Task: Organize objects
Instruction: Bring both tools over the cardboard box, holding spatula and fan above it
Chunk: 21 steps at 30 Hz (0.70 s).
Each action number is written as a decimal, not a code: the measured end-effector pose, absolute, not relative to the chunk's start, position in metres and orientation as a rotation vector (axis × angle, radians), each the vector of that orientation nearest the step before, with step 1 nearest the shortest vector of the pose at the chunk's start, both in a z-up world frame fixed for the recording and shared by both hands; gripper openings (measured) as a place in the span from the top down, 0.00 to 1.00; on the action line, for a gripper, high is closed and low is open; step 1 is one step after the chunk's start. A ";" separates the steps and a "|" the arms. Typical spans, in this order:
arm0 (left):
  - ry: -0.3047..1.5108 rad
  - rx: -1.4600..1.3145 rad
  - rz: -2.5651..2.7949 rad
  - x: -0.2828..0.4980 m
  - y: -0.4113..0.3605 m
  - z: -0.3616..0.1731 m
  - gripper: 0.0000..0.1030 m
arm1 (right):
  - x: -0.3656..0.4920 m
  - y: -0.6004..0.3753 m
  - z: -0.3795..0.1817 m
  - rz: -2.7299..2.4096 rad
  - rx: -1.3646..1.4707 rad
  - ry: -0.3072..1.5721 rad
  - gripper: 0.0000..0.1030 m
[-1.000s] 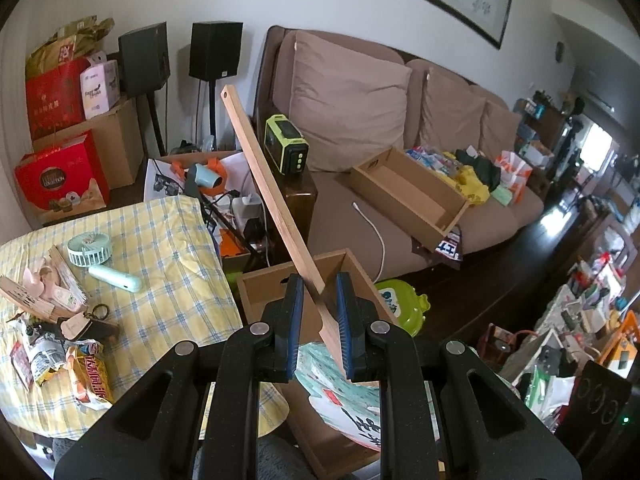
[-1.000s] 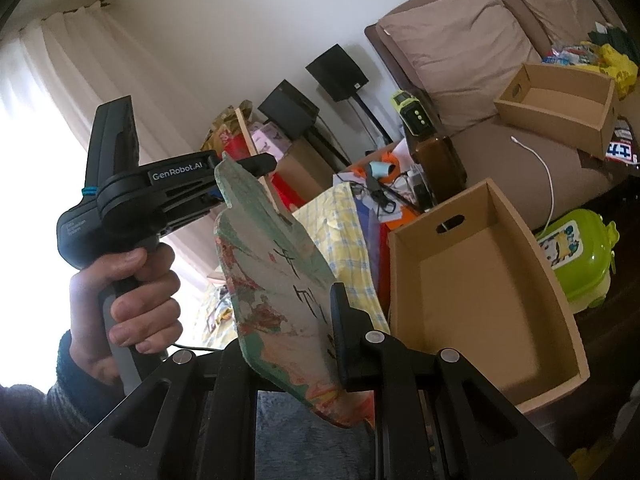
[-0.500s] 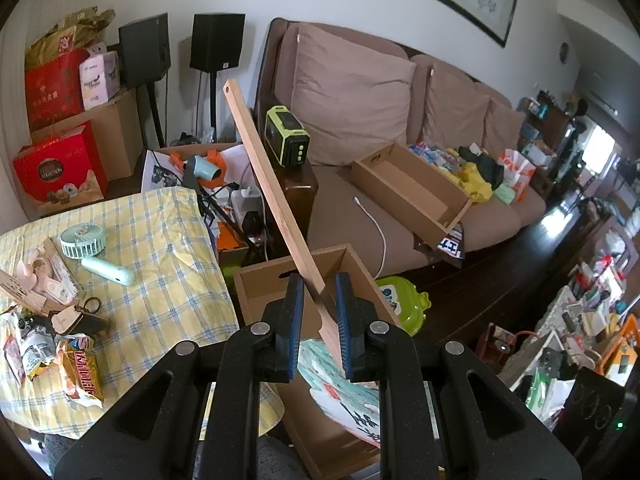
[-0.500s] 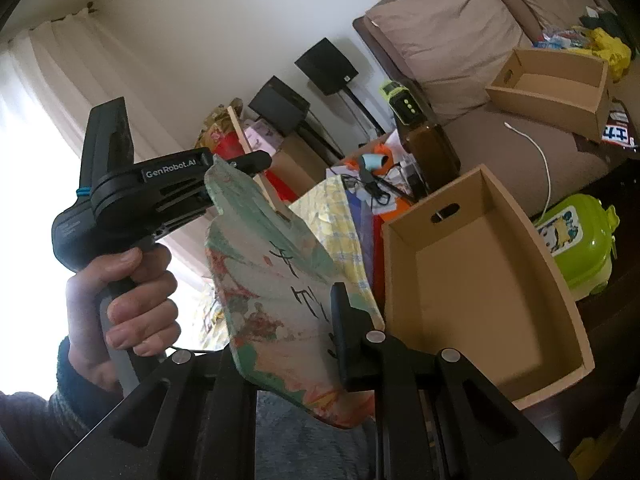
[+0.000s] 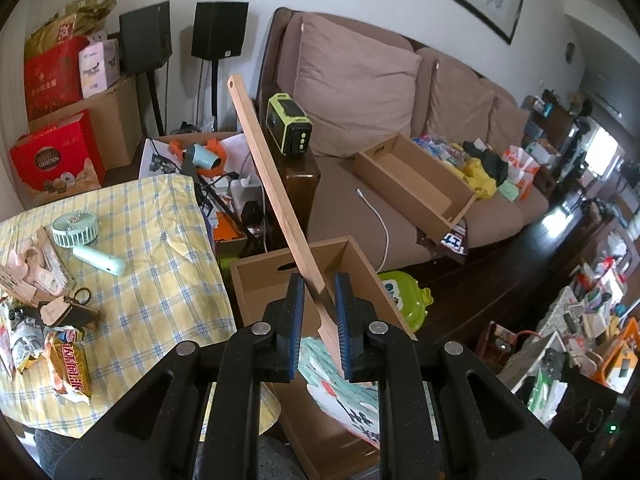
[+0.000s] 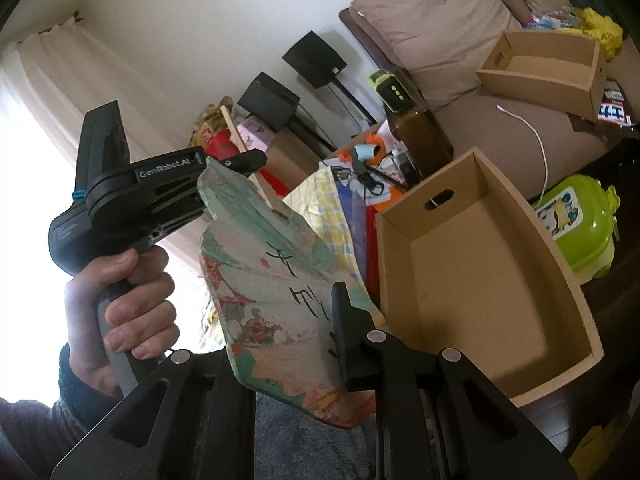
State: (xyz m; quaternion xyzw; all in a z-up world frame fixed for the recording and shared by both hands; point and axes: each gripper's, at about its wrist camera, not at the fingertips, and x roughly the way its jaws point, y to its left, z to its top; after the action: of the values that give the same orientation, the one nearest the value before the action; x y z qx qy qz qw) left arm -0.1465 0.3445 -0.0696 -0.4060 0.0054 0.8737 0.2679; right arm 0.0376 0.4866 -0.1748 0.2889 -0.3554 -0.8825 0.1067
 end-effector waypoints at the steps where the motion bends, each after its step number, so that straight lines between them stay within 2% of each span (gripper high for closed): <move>1: 0.018 -1.099 2.356 -0.147 0.345 -0.071 0.86 | 0.036 0.487 -0.177 -2.597 0.860 -1.052 0.85; 21: 0.025 -1.151 2.349 -0.156 0.349 -0.092 0.86 | 0.028 0.491 -0.198 -2.575 0.908 -1.095 0.84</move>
State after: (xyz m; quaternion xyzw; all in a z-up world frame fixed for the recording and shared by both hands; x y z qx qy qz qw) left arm -0.1555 0.3488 -0.0916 -0.4248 0.0091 0.8671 0.2600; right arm 0.0281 0.4913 -0.1978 0.3071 -0.3705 -0.8709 0.0999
